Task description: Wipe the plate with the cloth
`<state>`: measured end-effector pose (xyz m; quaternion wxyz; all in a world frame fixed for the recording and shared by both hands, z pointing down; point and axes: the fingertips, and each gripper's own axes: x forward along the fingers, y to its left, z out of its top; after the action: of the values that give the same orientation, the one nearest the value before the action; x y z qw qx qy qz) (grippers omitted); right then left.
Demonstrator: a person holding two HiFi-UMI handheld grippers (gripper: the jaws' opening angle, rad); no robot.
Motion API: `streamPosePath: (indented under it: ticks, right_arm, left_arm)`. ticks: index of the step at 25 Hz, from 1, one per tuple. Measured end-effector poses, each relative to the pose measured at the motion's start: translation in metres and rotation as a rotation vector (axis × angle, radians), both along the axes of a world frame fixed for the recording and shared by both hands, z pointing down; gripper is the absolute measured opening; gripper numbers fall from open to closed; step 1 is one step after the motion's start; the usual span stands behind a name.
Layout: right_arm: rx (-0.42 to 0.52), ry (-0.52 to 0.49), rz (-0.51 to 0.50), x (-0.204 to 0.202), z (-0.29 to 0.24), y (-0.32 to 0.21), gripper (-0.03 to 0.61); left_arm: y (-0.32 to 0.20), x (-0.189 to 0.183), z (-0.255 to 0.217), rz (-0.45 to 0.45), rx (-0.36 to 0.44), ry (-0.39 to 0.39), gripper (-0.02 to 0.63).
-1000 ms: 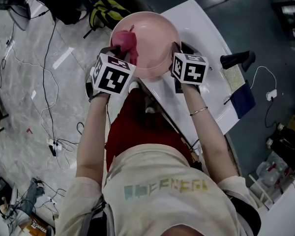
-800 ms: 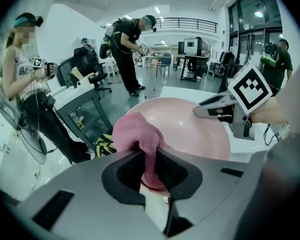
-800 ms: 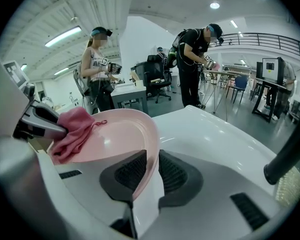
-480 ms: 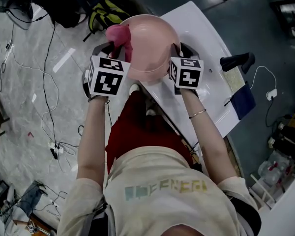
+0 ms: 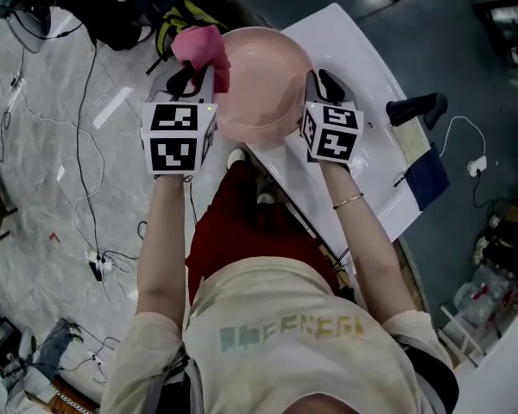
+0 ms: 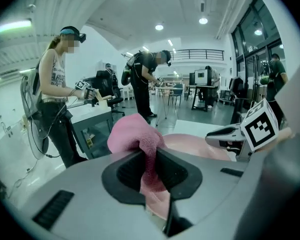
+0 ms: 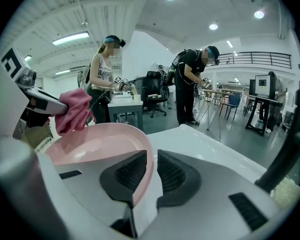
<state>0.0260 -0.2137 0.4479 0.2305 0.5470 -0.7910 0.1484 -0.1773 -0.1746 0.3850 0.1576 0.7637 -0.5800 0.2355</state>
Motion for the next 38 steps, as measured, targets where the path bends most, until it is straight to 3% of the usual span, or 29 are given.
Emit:
streamPosePath:
  ticks: [6,12,25,38]
  right_arm:
    - [0.063,-0.048,-0.014,0.000,-0.029,0.006,0.084]
    - [0.141,-0.135,-0.047,0.001,-0.066,0.022,0.083]
    - [0.281,-0.255,-0.156,0.007,-0.137,0.073,0.038]
    - [0.293,-0.276,-0.224,0.023,-0.160,0.123,0.037]
  left_arm:
    - [-0.002,0.002,-0.027,-0.029,0.115,0.049,0.067]
    - [0.006,0.011,-0.046,-0.040,0.179,0.080,0.067]
    - [0.050,0.036,-0.070,-0.051,0.231,0.123,0.067]
    - [0.097,0.056,-0.088,-0.083,0.272,0.121,0.067]
